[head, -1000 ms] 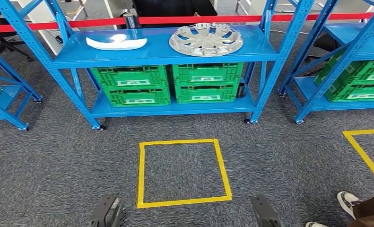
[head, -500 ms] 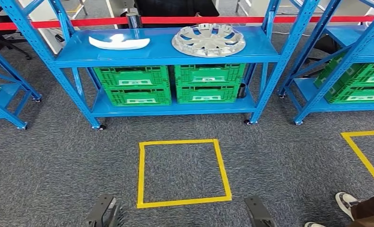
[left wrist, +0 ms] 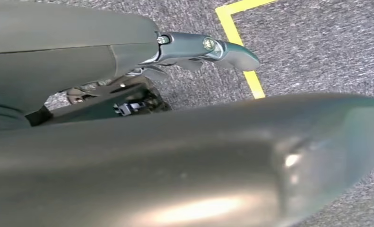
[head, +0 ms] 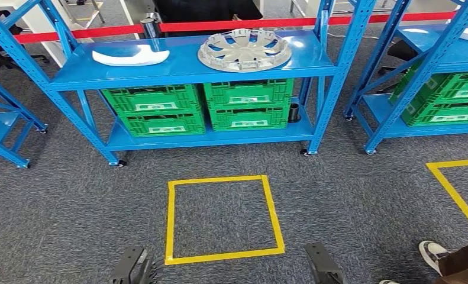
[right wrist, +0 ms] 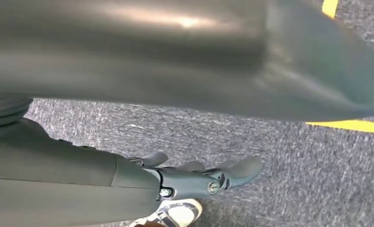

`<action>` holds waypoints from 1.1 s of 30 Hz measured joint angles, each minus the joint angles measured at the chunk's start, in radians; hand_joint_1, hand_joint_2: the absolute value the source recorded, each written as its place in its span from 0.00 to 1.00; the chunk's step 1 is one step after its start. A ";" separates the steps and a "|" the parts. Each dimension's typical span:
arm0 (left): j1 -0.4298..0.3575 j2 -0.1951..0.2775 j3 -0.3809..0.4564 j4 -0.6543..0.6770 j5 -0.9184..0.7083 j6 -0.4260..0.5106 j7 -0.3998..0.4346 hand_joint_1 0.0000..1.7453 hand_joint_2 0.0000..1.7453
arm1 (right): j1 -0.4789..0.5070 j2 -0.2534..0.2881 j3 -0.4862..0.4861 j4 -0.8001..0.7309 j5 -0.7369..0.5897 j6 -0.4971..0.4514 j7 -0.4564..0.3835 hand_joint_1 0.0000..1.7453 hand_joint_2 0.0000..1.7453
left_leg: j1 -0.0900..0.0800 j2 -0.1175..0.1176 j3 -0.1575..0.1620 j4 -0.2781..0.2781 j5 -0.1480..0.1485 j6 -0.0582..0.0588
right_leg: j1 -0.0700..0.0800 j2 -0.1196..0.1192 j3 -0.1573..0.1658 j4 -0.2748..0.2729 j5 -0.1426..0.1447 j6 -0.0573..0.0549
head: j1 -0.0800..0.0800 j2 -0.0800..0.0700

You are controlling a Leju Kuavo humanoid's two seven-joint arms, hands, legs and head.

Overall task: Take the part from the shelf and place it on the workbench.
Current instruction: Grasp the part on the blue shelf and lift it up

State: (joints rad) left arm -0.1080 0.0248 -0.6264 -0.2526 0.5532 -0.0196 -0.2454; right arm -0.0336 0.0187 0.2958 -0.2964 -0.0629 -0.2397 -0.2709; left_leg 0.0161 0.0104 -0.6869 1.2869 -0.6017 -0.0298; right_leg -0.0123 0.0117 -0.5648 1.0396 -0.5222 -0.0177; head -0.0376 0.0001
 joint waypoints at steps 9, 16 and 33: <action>-0.002 0.004 0.000 -0.003 0.000 -0.001 0.000 0.00 0.00 | -0.002 0.003 0.000 0.000 0.000 -0.002 -0.002 0.00 0.00 | -0.018 -0.013 0.121 -0.279 0.116 0.043 | 0.004 0.009 0.013 0.006 -0.025 0.035 | -0.002 0.000; -0.002 -0.001 0.000 -0.004 0.000 -0.002 0.000 0.00 0.00 | 0.000 -0.001 0.000 0.000 0.001 -0.001 -0.001 0.00 0.00 | -0.009 -0.006 0.151 -0.283 0.094 0.048 | -0.007 0.000 -0.118 0.192 -0.041 0.059 | 0.000 0.000; 0.006 0.001 0.000 -0.004 0.002 -0.008 0.000 0.00 0.00 | 0.006 0.001 0.000 -0.005 0.001 -0.034 -0.032 0.00 0.00 | -0.014 -0.010 0.058 -0.138 0.081 0.017 | -0.005 0.002 0.001 0.008 -0.004 0.007 | -0.003 0.000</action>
State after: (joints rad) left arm -0.1023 0.0256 -0.6260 -0.2567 0.5552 -0.0278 -0.2456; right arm -0.0272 0.0198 0.2959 -0.3018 -0.0616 -0.2735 -0.3029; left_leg 0.0022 0.0003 -0.6290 1.1491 -0.5210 -0.0127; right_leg -0.0175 0.0141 -0.5640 1.0478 -0.5258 -0.0103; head -0.0404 0.0002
